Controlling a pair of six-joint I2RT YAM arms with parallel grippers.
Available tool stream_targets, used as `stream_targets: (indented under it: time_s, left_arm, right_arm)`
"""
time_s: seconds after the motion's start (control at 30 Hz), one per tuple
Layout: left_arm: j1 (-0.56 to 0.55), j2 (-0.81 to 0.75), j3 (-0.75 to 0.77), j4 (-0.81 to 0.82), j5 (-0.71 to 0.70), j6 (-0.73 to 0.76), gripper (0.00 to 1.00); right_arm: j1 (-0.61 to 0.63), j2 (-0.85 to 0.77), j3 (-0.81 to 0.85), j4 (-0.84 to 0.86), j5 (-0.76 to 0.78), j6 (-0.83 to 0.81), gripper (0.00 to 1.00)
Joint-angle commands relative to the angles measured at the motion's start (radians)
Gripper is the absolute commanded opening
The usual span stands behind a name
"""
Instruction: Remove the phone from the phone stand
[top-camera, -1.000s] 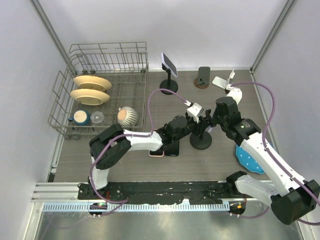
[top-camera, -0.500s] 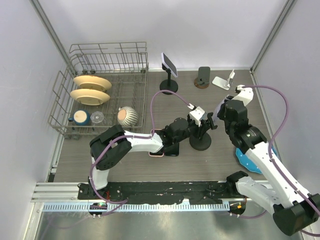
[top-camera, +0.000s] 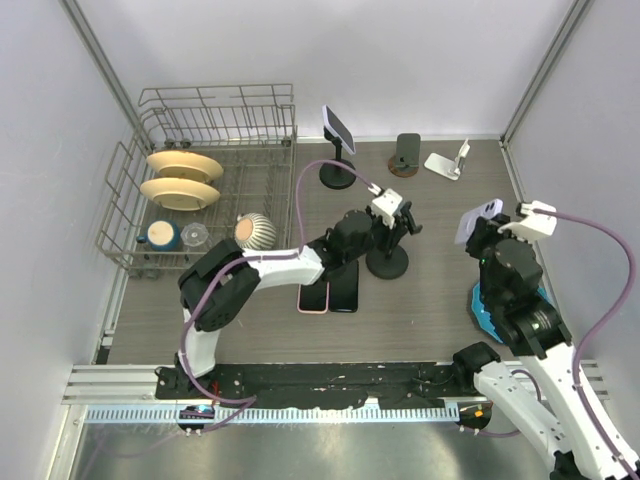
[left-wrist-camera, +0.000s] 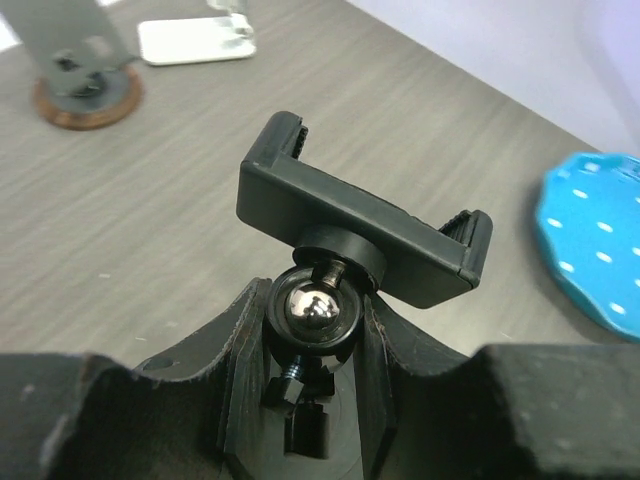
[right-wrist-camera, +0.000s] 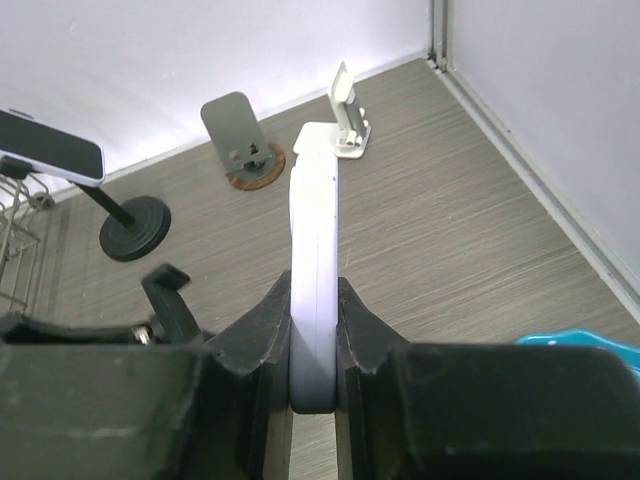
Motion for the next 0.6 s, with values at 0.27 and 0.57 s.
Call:
stream_targets:
  time_s: [0.27,0.57]
  left_arm:
    - [0.211,0.233,0.409,-0.022,0.027,0.055,0.00]
    - [0.286,0.496,0.805,-0.079,0.072,0.069,0.00]
  right_arm:
    - [-0.001,-0.160,-0.045,0.054,0.051,-0.059,0.01]
    - [0.000,-0.157,-0.085,0.082,-0.003,-0.076,0.01]
